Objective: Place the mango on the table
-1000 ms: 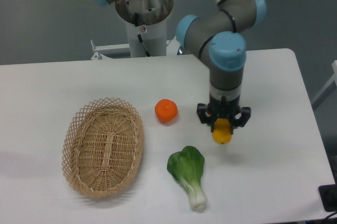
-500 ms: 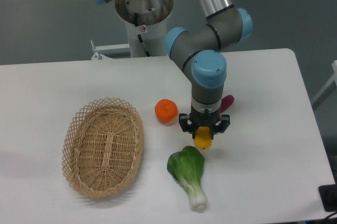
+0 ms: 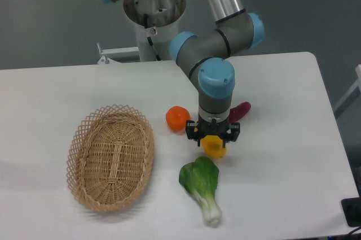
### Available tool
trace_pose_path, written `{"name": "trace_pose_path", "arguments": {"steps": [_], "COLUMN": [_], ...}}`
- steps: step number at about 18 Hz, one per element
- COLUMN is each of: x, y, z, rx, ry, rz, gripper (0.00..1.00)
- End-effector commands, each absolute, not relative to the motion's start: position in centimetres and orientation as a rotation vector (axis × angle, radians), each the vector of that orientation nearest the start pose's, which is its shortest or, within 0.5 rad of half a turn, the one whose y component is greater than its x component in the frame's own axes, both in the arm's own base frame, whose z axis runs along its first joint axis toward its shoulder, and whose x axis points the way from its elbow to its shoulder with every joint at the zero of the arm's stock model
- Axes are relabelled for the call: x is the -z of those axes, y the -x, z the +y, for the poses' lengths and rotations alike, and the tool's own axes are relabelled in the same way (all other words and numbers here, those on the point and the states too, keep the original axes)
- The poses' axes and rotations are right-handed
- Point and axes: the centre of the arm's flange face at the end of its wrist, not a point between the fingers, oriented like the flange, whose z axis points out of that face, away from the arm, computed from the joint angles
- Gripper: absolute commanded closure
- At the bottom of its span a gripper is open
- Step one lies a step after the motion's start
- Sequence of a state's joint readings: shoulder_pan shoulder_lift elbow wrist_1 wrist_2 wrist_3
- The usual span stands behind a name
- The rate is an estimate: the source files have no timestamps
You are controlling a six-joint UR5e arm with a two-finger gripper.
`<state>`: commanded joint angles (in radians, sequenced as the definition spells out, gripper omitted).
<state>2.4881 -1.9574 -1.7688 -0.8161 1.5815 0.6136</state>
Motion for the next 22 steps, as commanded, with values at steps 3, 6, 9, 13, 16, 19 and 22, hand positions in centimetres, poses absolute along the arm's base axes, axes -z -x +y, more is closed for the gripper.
{"name": "trace_pose_path", "arguments": {"steps": [3, 6, 9, 13, 16, 19, 22], "x": [-29.4, -31.6, -33.4, -36.5, -39.6, -41.1, -42.5], "y": [41.9, 42.8, 43.3, 44.2, 45.2, 46.4, 46.6], "z": [47.7, 47.3, 45.7, 43.2, 40.9, 39.3, 38.2], "rx": [-0.266, -0.31, -0.339, -0.302, -0.283, -0.239, -0.244], "ry": [2.936, 2.927, 2.945, 3.008, 3.042, 3.074, 3.078], "rz": [-0.469, -0.39, -0.267, -0.138, -0.033, 0.054, 0.12], "gripper": [0.0, 0.0, 0.0, 0.0, 0.0, 0.0, 0.0]}}
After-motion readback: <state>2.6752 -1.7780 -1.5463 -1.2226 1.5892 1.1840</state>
